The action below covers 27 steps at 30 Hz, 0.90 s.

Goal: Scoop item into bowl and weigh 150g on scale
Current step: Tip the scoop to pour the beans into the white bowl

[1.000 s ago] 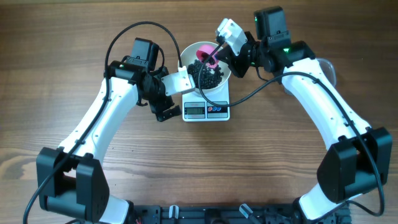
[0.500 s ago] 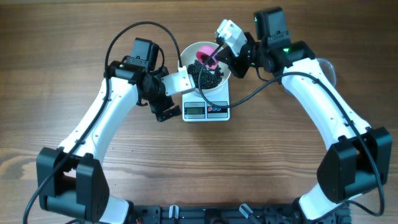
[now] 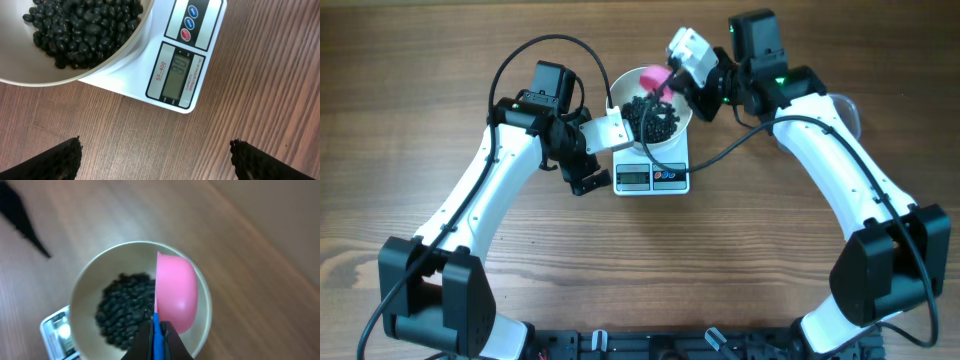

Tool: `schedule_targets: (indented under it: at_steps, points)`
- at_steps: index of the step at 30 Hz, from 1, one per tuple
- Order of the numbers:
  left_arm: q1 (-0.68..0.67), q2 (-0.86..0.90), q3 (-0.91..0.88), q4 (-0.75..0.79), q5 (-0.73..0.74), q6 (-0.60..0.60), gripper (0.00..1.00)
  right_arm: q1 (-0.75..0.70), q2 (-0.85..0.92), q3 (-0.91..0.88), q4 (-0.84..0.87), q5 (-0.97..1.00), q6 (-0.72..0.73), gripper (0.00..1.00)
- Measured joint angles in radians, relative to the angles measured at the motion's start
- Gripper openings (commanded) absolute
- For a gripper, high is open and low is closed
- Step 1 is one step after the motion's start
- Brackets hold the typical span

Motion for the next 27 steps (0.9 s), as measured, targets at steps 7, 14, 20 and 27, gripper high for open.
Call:
schedule_targets:
  at_steps: [7,14,20,27]
  points:
    - [0.000,0.000,0.000,0.000,0.000,0.000,1.00,0.000,0.000,0.000,-0.011,-0.031,-0.009,0.04]
    - [0.000,0.000,0.000,0.000,0.000,0.000,1.00,0.000,0.000,0.000,-0.016,-0.035,-0.013,0.04]
    - [0.000,0.000,0.000,0.000,0.000,0.000,1.00,0.000,0.000,0.000,-0.021,-0.028,-0.001,0.04]
    - [0.000,0.000,0.000,0.000,0.000,0.000,1.00,0.000,0.000,0.000,-0.059,-0.036,-0.017,0.04]
